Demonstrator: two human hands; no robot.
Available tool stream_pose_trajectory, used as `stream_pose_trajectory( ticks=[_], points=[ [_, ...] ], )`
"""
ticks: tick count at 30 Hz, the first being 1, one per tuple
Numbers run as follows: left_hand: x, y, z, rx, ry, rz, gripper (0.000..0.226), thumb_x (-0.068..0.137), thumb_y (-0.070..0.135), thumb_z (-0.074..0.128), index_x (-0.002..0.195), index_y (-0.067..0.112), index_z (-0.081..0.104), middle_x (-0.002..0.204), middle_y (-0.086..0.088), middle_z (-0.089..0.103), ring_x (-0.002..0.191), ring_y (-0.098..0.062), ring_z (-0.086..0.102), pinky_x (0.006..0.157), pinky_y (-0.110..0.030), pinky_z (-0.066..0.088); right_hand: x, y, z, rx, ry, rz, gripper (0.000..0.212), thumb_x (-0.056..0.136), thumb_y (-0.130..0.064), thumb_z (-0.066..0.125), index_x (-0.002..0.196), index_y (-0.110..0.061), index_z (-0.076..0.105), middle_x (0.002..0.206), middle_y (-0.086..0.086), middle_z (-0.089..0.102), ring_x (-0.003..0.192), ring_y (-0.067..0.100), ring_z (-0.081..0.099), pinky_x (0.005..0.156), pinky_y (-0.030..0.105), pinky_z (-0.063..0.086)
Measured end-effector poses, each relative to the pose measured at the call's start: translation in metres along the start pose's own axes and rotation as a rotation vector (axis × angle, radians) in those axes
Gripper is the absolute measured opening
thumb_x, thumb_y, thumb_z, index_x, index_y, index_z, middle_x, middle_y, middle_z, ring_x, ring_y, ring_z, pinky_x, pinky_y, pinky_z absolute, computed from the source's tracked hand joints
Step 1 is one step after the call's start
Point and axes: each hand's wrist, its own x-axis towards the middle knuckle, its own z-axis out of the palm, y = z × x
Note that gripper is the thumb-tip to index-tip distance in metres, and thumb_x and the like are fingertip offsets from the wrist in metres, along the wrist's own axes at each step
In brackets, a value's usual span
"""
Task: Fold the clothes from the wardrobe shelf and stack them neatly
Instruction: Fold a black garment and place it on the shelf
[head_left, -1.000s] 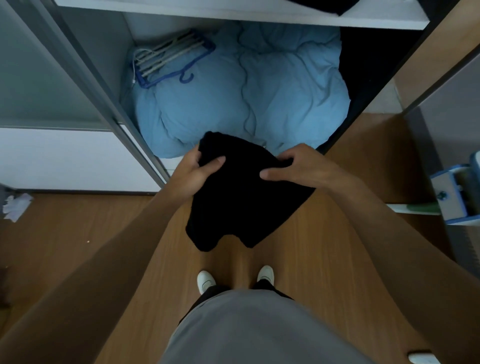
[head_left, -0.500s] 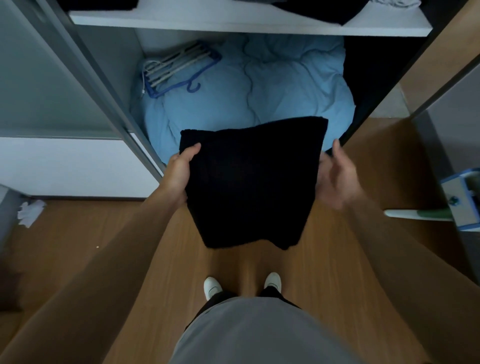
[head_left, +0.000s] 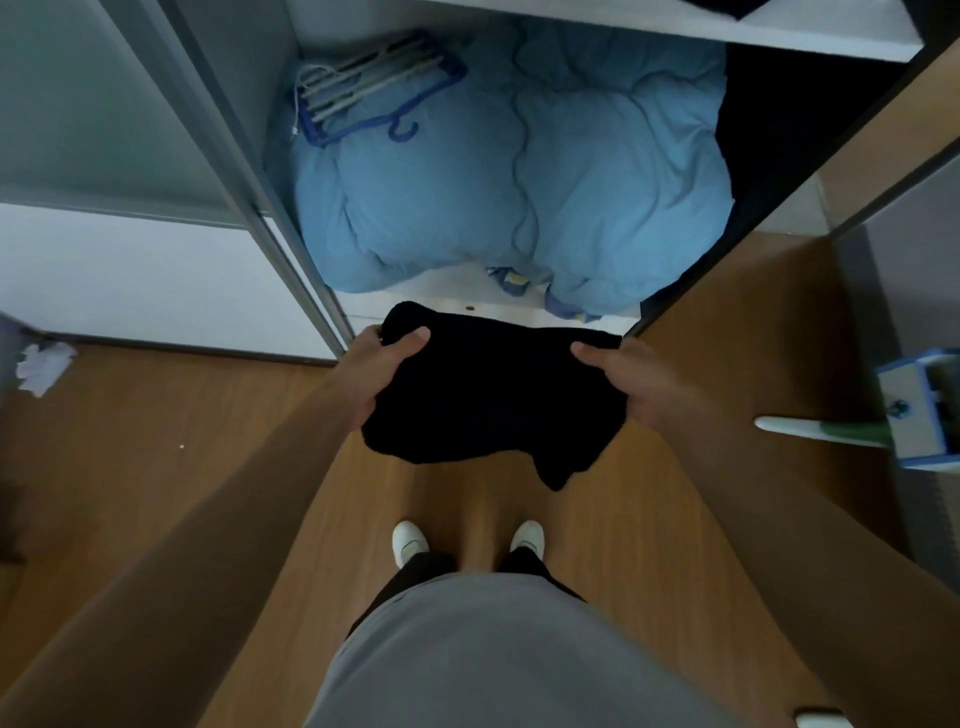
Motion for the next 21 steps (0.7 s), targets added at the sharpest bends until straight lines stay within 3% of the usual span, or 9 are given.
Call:
stream_pose_trajectory(
  ticks=[2, 3, 6, 9, 11, 14, 16, 18, 21],
  points=[
    [0.006, -0.001, -0.008, 0.099, 0.119, 0.029, 0.086, 0.078, 0.047, 0.080, 0.146, 0.018, 0.038, 0.135, -0.011, 0.058, 0.113, -0.027, 0.063, 0.099, -0.043, 0.052, 0.006, 0.007, 0.004, -0.140, 0.053, 0.030, 0.025, 0.089, -0.030, 0.073, 0.101, -0.008, 0.069, 0.101, 0.014, 0.075, 0.089, 0.026, 0.073, 0.082, 0.037, 0.060],
    [0.007, -0.002, -0.014, 0.128, 0.129, 0.043, 0.093, 0.076, 0.049, 0.080, 0.151, 0.025, 0.029, 0.140, -0.009, 0.052, 0.118, -0.027, 0.060, 0.103, -0.043, 0.049, 0.009, 0.008, 0.008, -0.199, 0.082, 0.039, 0.031, 0.088, -0.032, 0.074, 0.104, -0.006, 0.068, 0.101, 0.014, 0.074, 0.087, 0.025, 0.072, 0.078, 0.034, 0.060],
    [0.003, -0.001, -0.038, 0.116, -0.128, 0.044, 0.105, 0.066, 0.038, 0.090, 0.151, 0.042, 0.027, 0.140, 0.002, 0.047, 0.120, -0.020, 0.058, 0.096, -0.032, 0.052, 0.011, 0.004, 0.023, -0.328, 0.141, -0.009, 0.039, 0.087, -0.034, 0.074, 0.111, -0.005, 0.067, 0.111, 0.008, 0.071, 0.083, 0.015, 0.068, 0.060, 0.019, 0.052],
    [-0.006, 0.005, -0.060, 0.219, -0.393, -0.006, 0.089, 0.066, 0.011, 0.090, 0.137, 0.044, 0.047, 0.133, 0.003, 0.055, 0.112, -0.010, 0.062, 0.079, -0.017, 0.055, 0.009, -0.006, 0.029, -0.396, 0.014, -0.116, 0.074, 0.082, -0.043, 0.078, 0.145, -0.024, 0.043, 0.130, -0.010, 0.044, 0.114, 0.010, 0.051, 0.081, 0.015, 0.043],
    [-0.010, 0.009, -0.068, 0.315, -0.350, 0.035, 0.079, 0.072, -0.001, 0.084, 0.131, 0.041, 0.051, 0.131, -0.001, 0.057, 0.108, -0.008, 0.062, 0.077, -0.015, 0.054, 0.005, -0.012, 0.039, -0.545, -0.200, -0.155, 0.089, 0.074, -0.049, 0.083, 0.148, -0.035, 0.035, 0.136, -0.013, 0.039, 0.123, 0.007, 0.041, 0.092, 0.017, 0.038],
    [-0.014, 0.014, -0.080, 0.315, -0.198, 0.086, 0.065, 0.077, 0.008, 0.082, 0.129, 0.036, 0.055, 0.124, 0.000, 0.060, 0.108, -0.013, 0.062, 0.082, -0.019, 0.051, 0.001, -0.013, 0.070, -1.011, -0.413, -0.134, 0.081, 0.070, -0.049, 0.086, 0.138, -0.023, 0.051, 0.128, -0.007, 0.053, 0.111, 0.011, 0.053, 0.087, 0.021, 0.045],
    [-0.016, 0.022, -0.092, 0.311, -0.186, 0.088, 0.061, 0.077, 0.014, 0.083, 0.128, 0.035, 0.056, 0.122, 0.000, 0.061, 0.110, -0.016, 0.062, 0.082, -0.019, 0.050, 0.004, -0.008, 0.094, -1.229, -0.379, -0.199, 0.050, 0.075, -0.032, 0.083, 0.116, -0.008, 0.065, 0.116, 0.006, 0.066, 0.097, 0.017, 0.062, 0.073, 0.025, 0.049],
    [-0.021, 0.034, -0.110, 0.402, -0.265, 0.038, 0.068, 0.073, 0.019, 0.087, 0.129, 0.039, 0.054, 0.122, 0.006, 0.061, 0.112, -0.012, 0.061, 0.083, -0.015, 0.049, 0.006, -0.015, 0.108, -1.297, -0.267, -0.275, 0.014, 0.079, -0.021, 0.076, 0.083, -0.012, 0.065, 0.097, 0.008, 0.066, 0.089, 0.022, 0.064, 0.070, 0.029, 0.049],
    [-0.029, 0.050, -0.138, 0.588, -0.359, -0.003, 0.084, 0.071, 0.012, 0.088, 0.138, 0.036, 0.045, 0.128, 0.010, 0.055, 0.116, -0.006, 0.053, 0.096, -0.020, 0.044, 0.012, -0.047, 0.119, -1.184, -0.239, -0.322, 0.029, 0.082, -0.015, 0.071, 0.061, -0.021, 0.052, 0.070, -0.003, 0.054, 0.078, 0.018, 0.058, 0.060, 0.026, 0.041]
  ],
)
